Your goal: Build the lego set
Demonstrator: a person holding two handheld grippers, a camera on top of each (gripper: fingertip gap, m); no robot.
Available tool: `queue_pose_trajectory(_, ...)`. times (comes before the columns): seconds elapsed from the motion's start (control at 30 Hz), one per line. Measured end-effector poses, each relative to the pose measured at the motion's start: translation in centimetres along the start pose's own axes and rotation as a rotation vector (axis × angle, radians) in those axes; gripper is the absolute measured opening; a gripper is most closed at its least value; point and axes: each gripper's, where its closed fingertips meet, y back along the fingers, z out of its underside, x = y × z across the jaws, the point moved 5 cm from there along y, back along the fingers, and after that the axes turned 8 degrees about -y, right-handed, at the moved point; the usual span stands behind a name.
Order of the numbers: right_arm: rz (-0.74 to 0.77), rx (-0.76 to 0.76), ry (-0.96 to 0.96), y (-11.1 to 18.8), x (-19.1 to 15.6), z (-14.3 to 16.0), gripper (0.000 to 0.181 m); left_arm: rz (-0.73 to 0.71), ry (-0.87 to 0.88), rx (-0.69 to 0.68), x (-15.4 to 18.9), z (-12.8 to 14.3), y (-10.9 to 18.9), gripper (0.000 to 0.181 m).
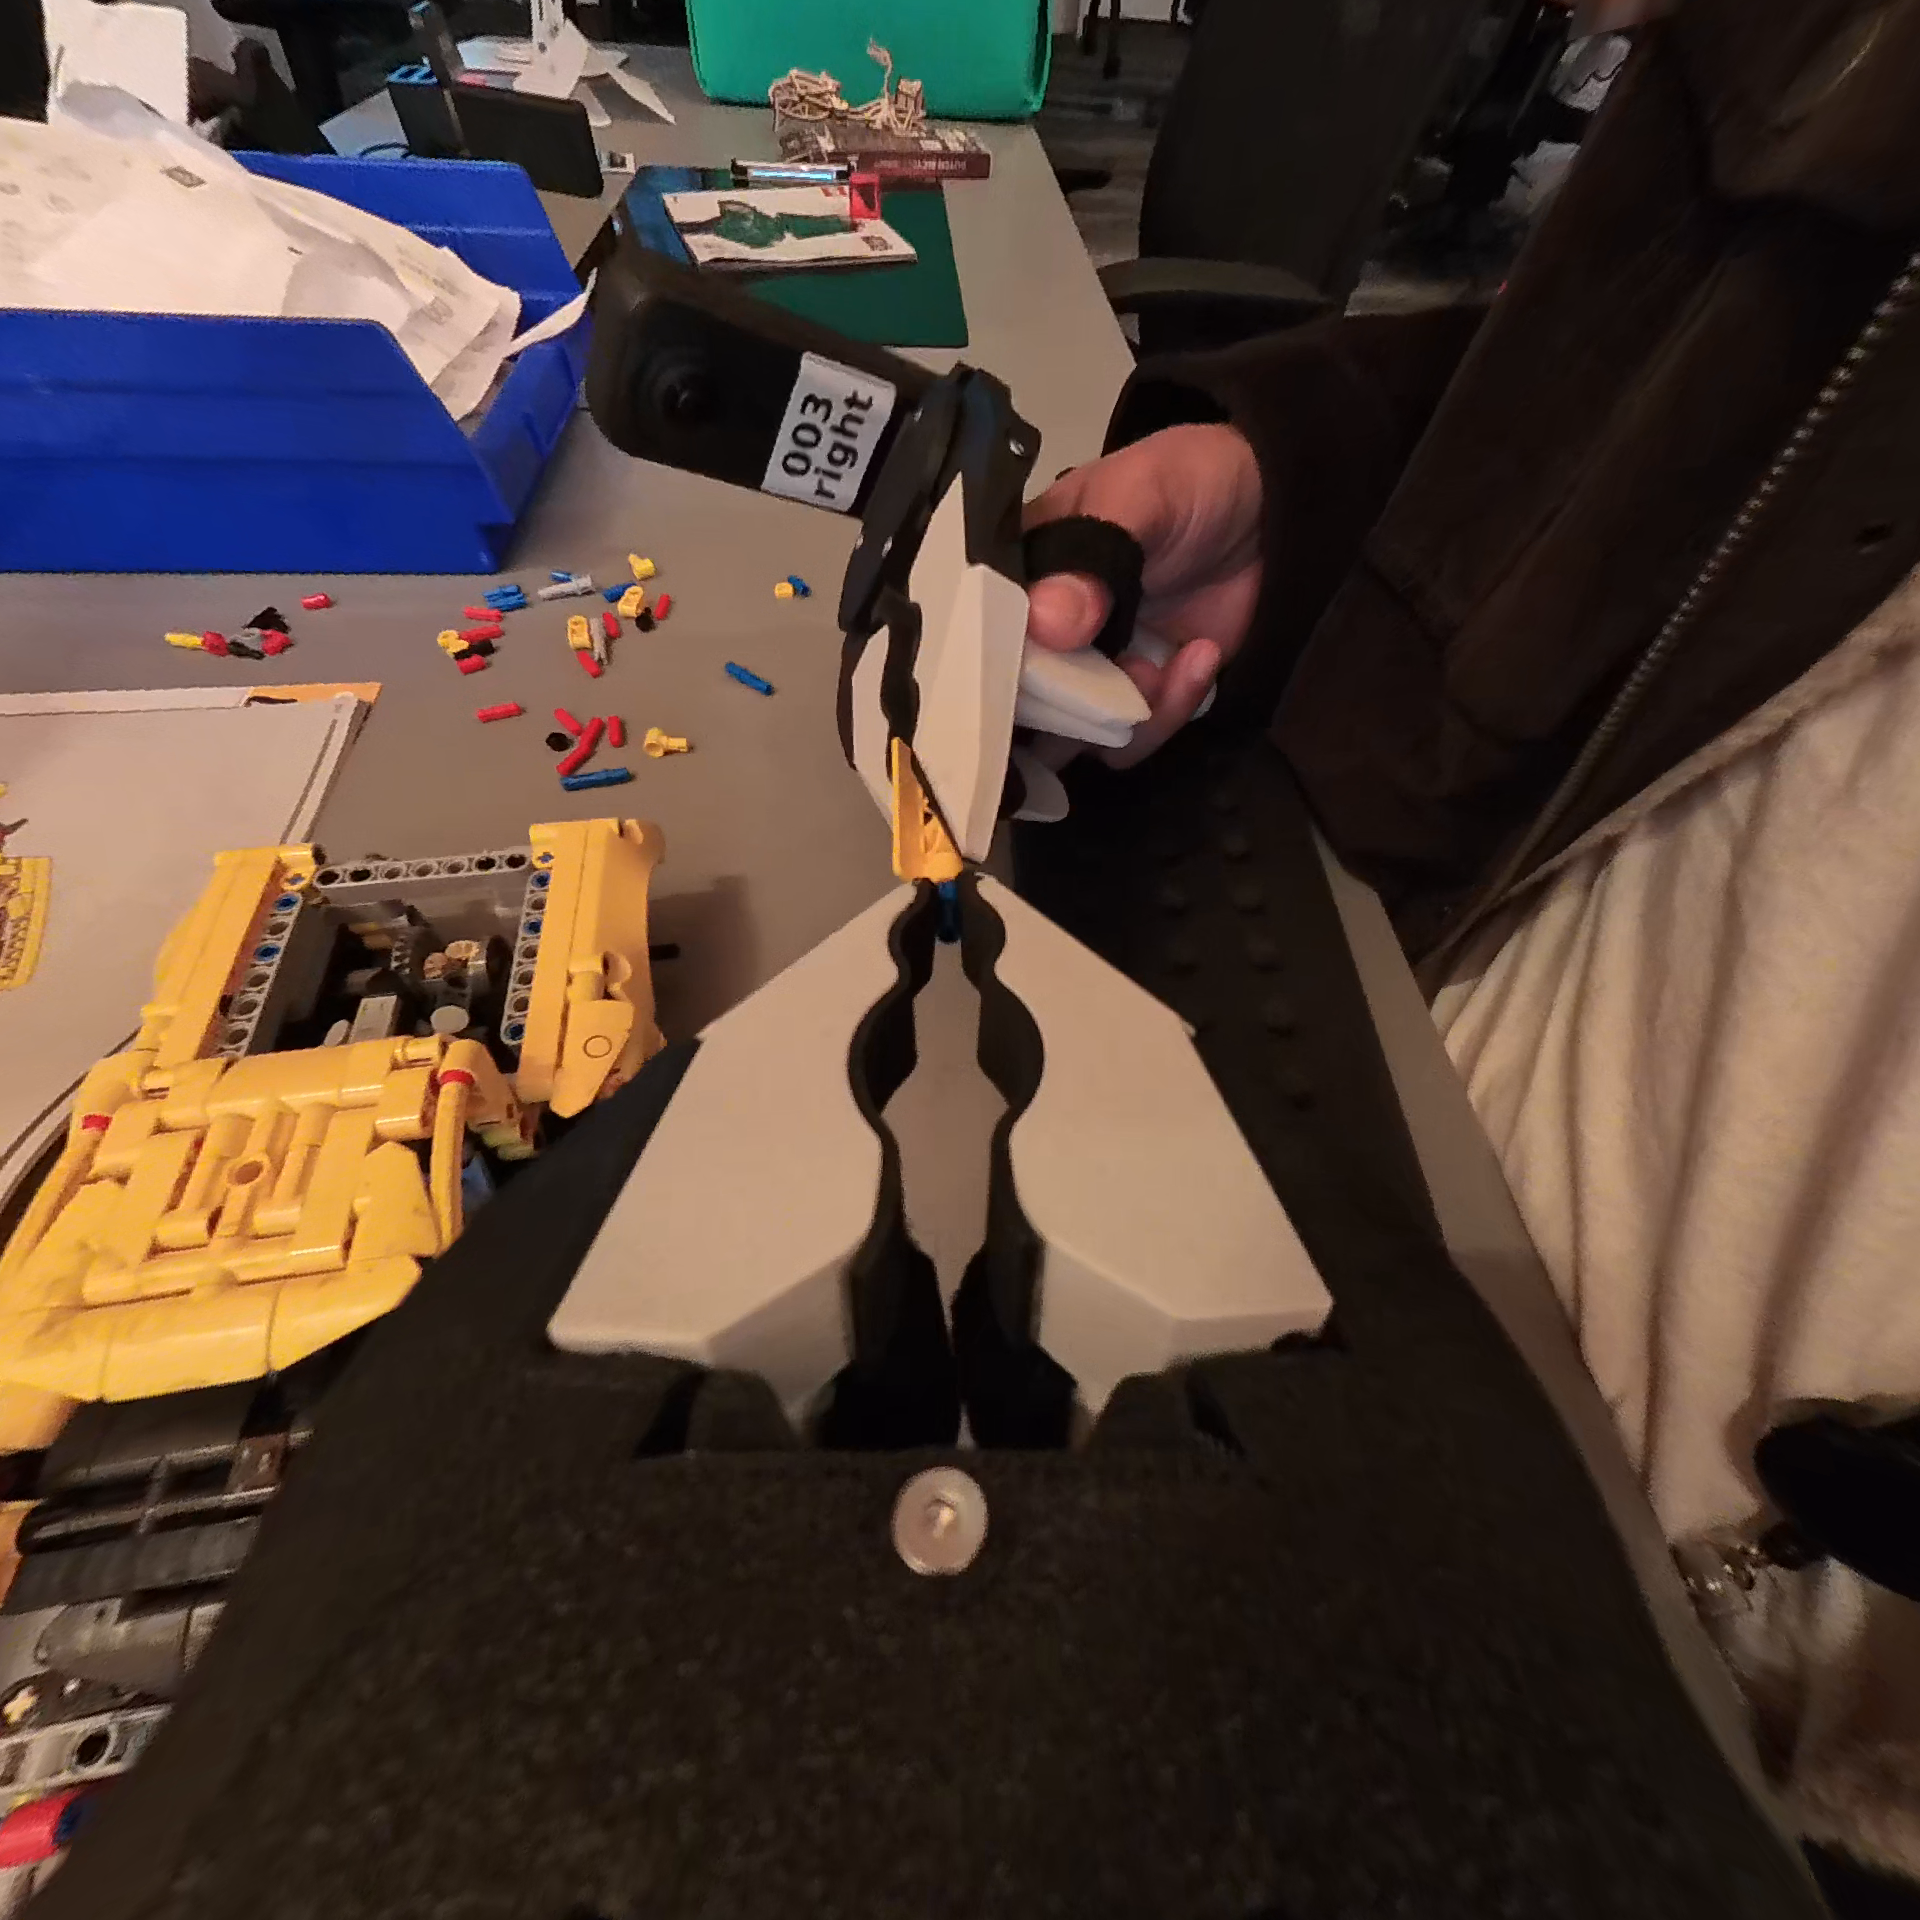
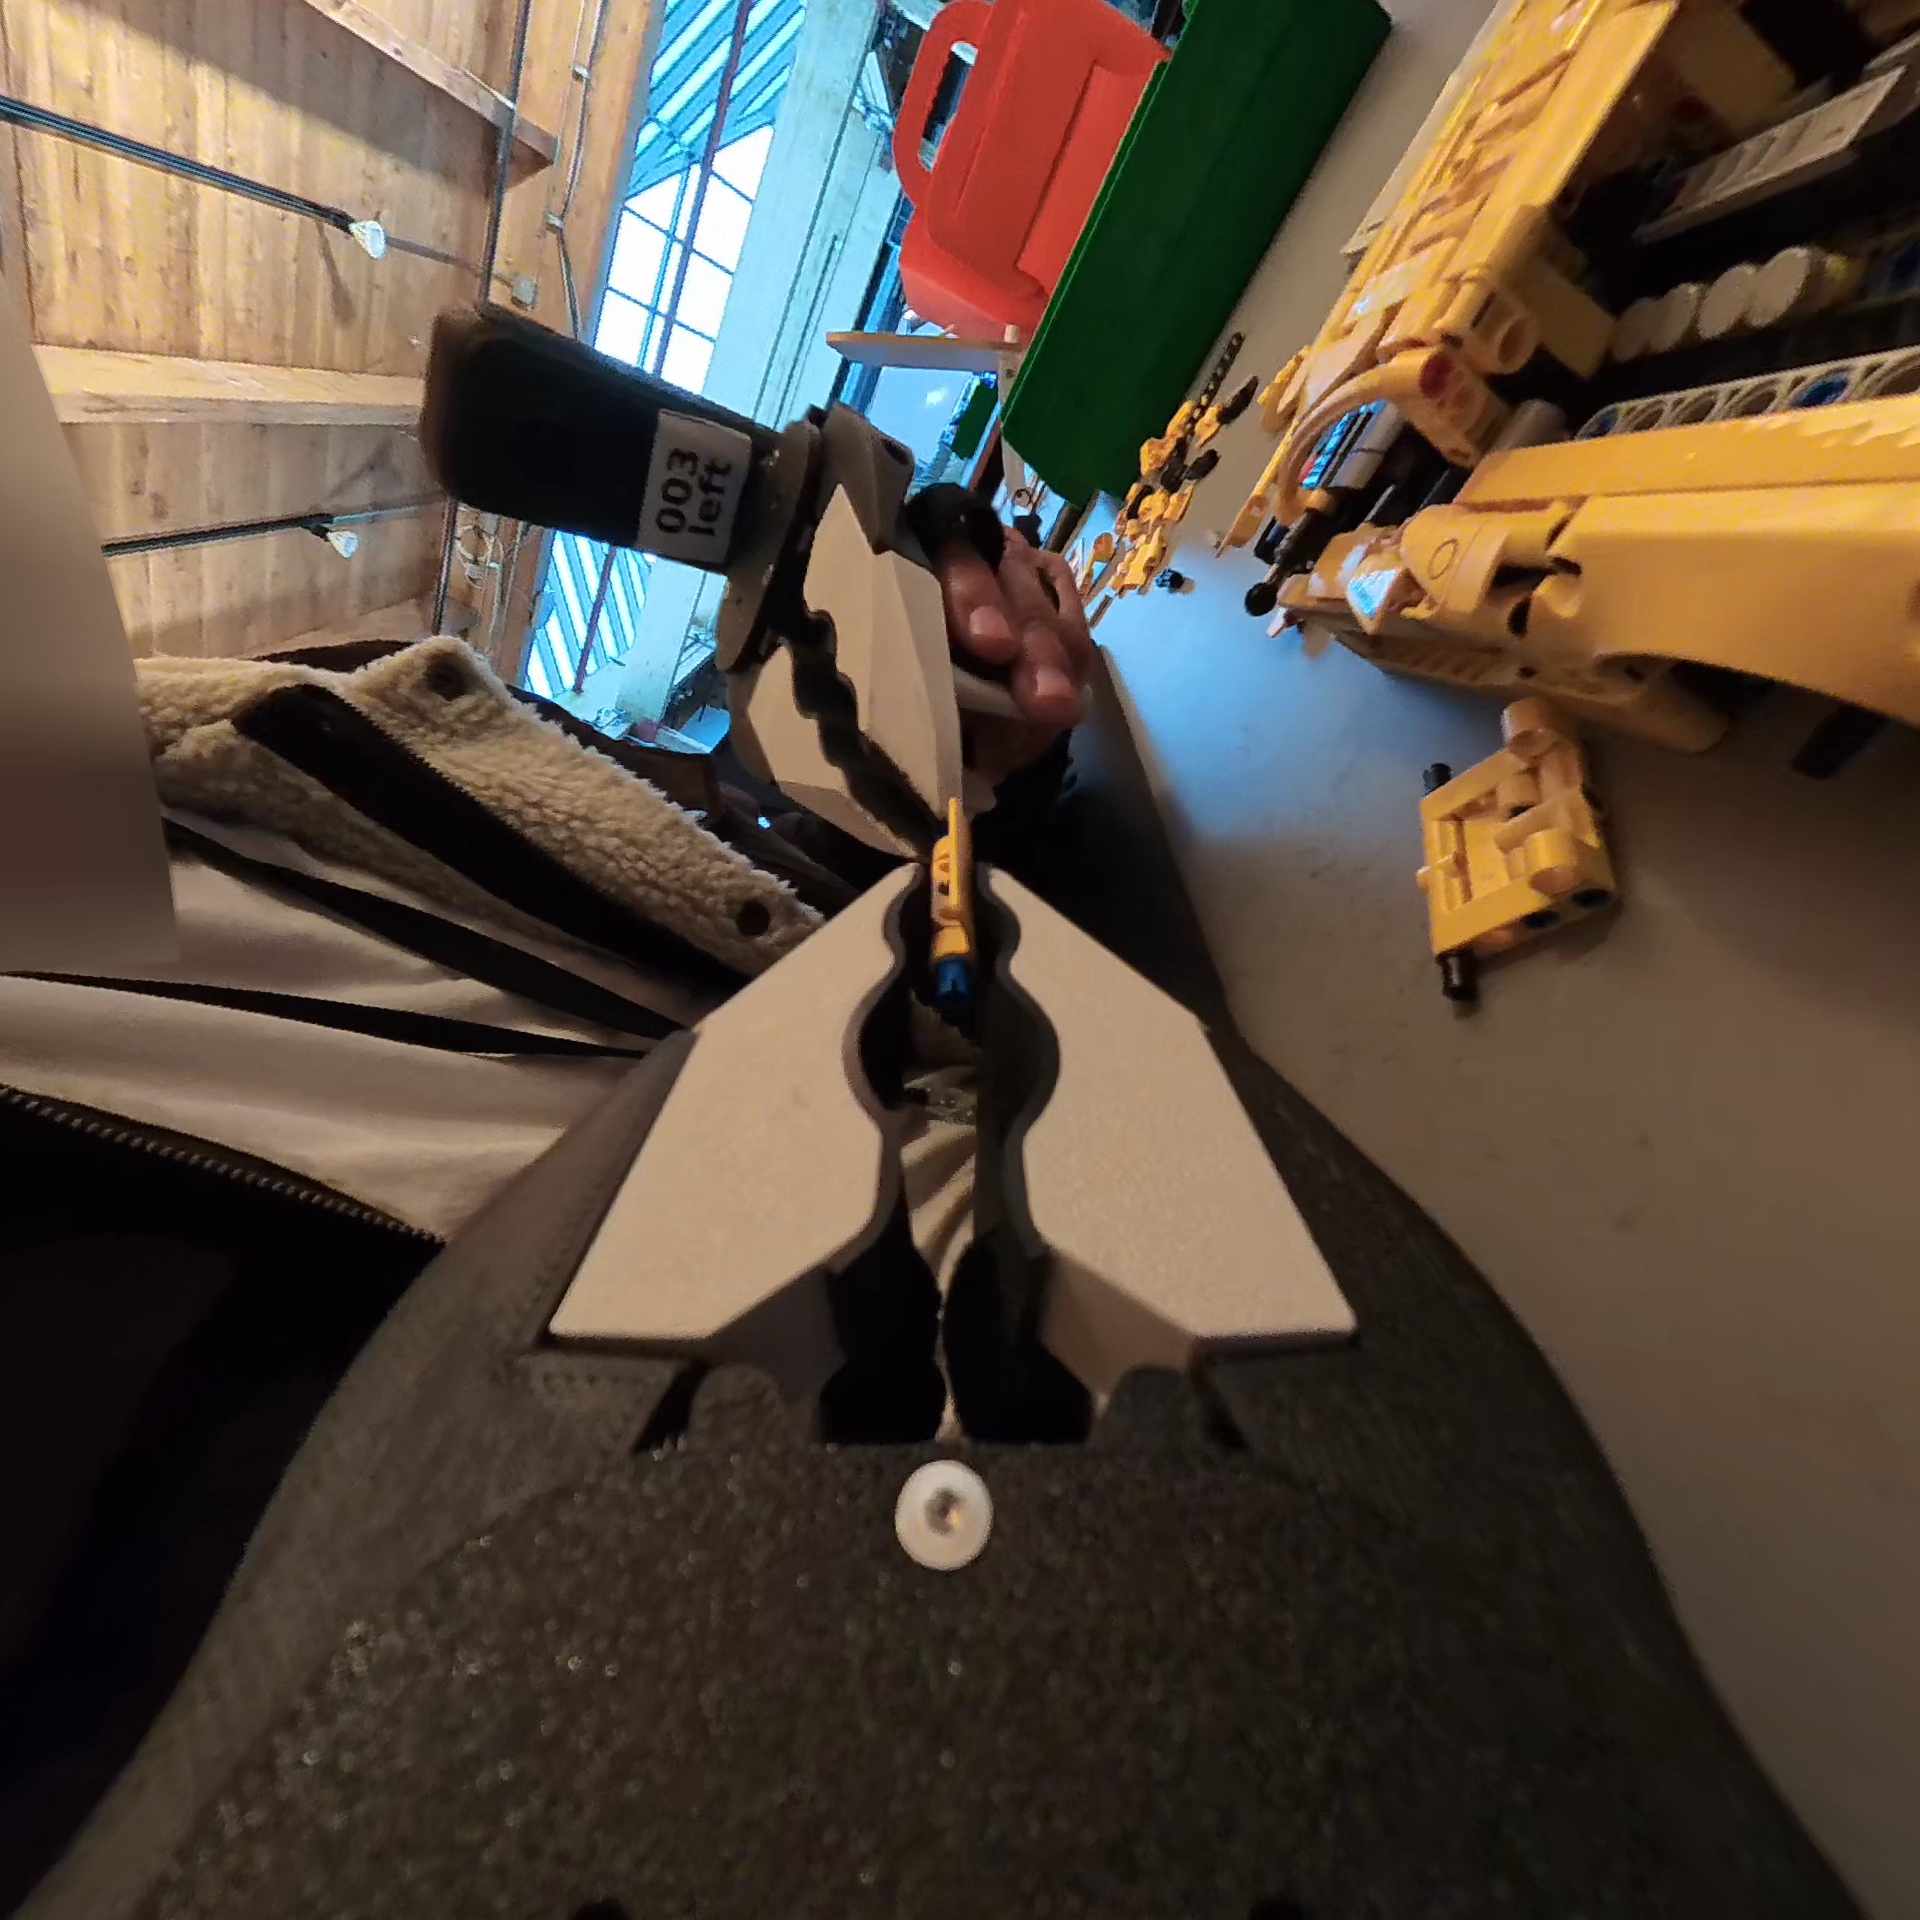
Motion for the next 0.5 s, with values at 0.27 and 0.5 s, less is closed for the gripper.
queue_pose_trajectory(0.27, 0.046, 0.003, -0.022, -0.9, 0.5, 0.0, 0.006, -0.114, -0.075, 0.006, -0.4, -0.2, -0.3, 0.000)
queue_pose_trajectory(0.5, 0.261, 0.052, 0.074, 1.6, 2.2, -1.1, 0.006, -0.271, 0.057, -0.018, -2.9, 2.5, 6.1, 0.000)
